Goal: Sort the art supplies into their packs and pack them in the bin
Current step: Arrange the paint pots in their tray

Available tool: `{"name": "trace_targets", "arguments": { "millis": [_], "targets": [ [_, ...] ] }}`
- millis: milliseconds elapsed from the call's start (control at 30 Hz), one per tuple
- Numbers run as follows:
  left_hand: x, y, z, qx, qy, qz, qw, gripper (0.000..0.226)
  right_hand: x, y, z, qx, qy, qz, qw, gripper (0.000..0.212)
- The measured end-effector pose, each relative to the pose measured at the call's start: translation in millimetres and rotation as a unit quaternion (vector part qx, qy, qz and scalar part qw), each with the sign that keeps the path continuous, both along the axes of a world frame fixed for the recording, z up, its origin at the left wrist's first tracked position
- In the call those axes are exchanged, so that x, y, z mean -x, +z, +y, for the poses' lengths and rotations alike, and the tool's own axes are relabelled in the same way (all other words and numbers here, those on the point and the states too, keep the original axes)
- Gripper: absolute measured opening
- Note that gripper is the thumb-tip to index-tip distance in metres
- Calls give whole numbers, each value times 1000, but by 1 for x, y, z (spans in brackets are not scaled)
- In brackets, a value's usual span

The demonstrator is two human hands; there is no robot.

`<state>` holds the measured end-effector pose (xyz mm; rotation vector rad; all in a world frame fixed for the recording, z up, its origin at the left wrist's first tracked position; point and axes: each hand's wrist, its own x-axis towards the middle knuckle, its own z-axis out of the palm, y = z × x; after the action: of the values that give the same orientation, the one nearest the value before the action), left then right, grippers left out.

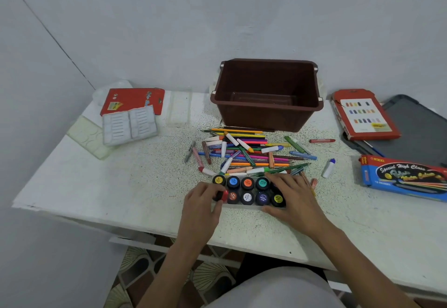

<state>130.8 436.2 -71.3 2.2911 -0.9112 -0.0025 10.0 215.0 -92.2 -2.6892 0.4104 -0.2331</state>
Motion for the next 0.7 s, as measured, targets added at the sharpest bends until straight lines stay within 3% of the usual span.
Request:
{"name": "trace_targets", "arguments": {
  "millis": [233, 433, 700],
  "targets": [
    [-9, 0, 6, -9, -20, 30, 999, 29, 0, 0, 0, 2, 2, 1, 1000, 83],
    [-14, -2, 9, -2, -32, 61, 998, 39, -1, 0, 1, 4, 0, 3, 1000, 83],
    [-18, -1, 9, -27, -55, 36, 997, 39, -1, 1, 1, 1, -2, 6, 1000, 83]
  ]
}}
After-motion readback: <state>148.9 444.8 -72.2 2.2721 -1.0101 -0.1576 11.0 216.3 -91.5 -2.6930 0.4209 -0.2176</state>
